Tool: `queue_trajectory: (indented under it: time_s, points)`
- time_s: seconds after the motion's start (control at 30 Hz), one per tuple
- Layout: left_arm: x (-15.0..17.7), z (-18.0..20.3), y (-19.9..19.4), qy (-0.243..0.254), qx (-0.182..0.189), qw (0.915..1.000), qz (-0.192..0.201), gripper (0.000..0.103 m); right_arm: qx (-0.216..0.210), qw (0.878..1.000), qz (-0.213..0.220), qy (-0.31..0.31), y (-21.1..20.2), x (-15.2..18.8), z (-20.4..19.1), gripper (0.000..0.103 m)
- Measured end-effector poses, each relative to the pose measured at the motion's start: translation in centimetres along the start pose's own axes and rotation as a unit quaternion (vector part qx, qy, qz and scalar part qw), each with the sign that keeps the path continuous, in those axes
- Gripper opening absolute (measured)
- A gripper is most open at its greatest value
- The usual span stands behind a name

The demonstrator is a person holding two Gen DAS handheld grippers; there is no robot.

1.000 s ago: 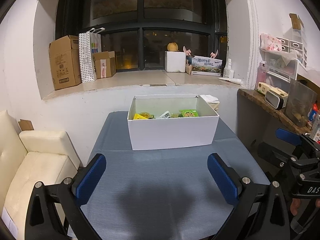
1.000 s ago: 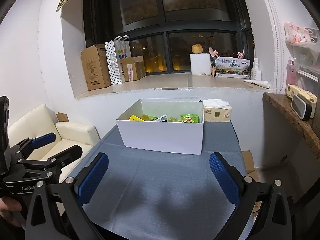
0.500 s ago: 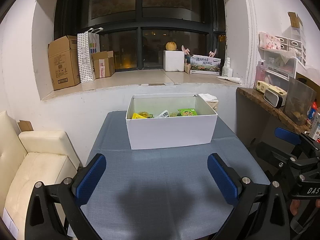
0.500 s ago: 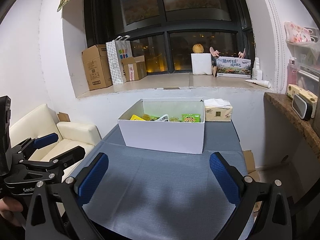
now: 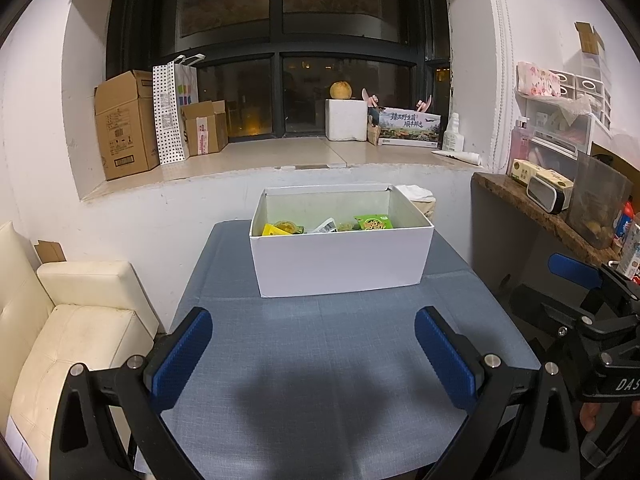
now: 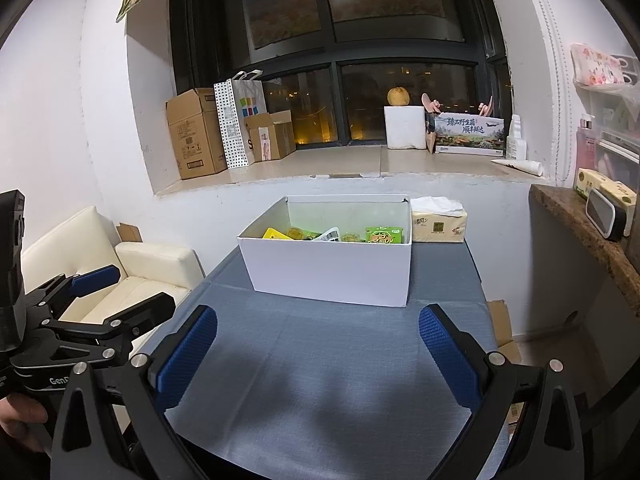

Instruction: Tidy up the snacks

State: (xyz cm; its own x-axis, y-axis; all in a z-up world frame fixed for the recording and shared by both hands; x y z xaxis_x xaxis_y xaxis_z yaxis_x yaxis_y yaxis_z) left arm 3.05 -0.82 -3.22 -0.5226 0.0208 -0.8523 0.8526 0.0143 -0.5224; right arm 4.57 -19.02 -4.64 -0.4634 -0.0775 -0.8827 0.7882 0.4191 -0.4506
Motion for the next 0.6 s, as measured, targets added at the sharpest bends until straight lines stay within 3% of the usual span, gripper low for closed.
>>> queue_trajectory:
  time_s: [0.6]
  points:
    - [-0.13,0.2,-0.14,0.0,0.003,1.0,0.001,0.103,0.001,1.0,0.002,-0.005,-0.32,-0.17,-0.11,0.103]
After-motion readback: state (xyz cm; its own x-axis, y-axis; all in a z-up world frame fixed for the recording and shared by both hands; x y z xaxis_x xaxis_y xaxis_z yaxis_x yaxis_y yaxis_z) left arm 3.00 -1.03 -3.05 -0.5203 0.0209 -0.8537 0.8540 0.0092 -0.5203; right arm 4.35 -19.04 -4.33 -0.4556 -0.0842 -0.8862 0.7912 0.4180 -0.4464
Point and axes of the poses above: each gripper's, at about its wrist camera, not at the fingertips, and y roughly the way its jaws point, z to its right, x to its underside, the point moved 6 cm from there along y, roughly the way its jaws point, and after that the axes turned 3 degrees about -x, right-handed, at the moved point
